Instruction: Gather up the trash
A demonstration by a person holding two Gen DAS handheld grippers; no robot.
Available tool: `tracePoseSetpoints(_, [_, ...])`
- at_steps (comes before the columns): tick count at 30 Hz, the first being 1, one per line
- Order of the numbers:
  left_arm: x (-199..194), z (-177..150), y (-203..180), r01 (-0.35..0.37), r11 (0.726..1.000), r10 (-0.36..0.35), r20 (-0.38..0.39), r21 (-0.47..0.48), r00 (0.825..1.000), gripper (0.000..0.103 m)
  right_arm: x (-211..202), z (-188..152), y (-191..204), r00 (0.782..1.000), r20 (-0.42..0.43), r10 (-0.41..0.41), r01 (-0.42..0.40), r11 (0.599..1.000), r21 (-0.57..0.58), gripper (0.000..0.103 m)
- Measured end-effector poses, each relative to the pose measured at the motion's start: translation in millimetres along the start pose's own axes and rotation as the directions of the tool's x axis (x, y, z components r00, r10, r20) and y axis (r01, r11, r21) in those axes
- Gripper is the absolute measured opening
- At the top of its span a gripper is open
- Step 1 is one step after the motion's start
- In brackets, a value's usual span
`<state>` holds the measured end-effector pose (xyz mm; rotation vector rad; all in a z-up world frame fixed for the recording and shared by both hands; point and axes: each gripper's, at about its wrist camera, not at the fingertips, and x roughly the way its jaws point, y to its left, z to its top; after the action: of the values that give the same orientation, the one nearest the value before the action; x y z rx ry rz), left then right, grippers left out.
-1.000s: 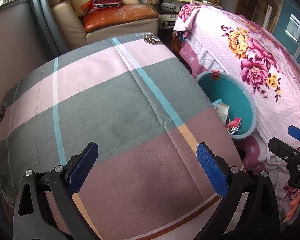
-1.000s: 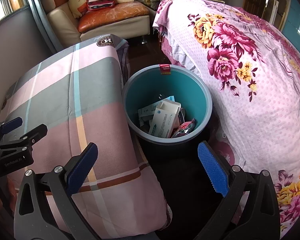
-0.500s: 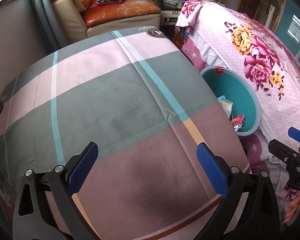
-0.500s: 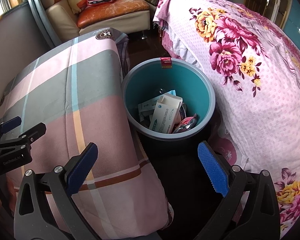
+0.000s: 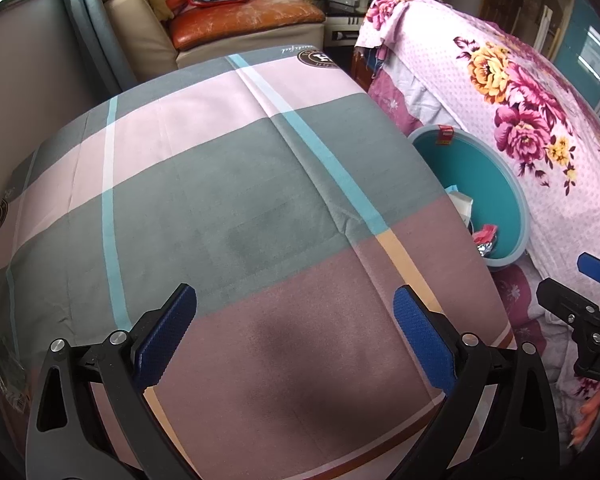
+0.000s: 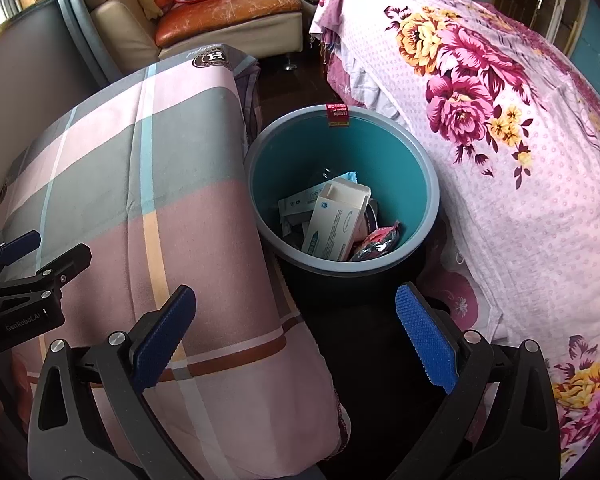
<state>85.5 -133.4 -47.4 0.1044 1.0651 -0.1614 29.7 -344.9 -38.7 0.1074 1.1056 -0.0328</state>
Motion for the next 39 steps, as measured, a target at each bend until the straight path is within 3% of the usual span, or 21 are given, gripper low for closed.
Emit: tracePoseSetpoints(39, [-15, -8, 10, 0.013, 1.000, -0.012, 0.030, -0.015, 0.999, 0.099, -22, 2, 13, 0.999, 0.030, -0.043, 0.044, 0.999, -0.029, 0.096])
